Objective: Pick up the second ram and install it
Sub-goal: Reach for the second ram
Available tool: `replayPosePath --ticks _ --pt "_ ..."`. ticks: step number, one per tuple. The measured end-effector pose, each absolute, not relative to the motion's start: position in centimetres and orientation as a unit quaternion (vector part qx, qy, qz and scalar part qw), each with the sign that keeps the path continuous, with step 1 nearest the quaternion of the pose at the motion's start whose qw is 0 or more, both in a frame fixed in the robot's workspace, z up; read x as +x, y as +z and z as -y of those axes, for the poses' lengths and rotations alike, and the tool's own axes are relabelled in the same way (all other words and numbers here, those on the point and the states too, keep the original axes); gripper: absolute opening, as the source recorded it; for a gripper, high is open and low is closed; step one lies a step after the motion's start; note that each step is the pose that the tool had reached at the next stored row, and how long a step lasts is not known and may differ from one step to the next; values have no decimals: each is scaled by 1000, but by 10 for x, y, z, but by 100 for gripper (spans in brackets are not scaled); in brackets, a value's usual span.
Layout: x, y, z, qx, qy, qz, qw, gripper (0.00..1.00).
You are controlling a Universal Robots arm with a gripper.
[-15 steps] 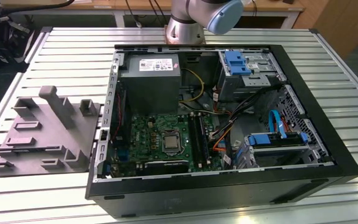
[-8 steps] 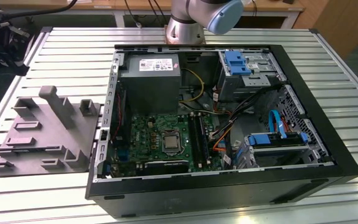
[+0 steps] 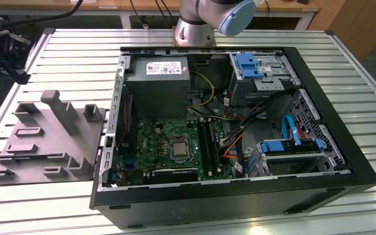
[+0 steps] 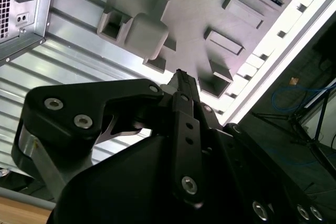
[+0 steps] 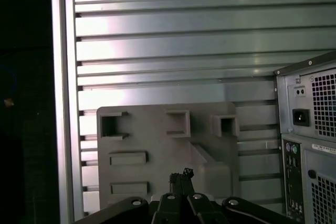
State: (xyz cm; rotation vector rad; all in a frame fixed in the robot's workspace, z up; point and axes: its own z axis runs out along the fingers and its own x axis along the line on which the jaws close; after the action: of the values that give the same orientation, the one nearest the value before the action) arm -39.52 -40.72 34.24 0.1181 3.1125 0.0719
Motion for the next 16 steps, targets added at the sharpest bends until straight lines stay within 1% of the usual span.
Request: replayPosePath --ticks 16 --pt "-398 332 419 38 23 -999 13 10"
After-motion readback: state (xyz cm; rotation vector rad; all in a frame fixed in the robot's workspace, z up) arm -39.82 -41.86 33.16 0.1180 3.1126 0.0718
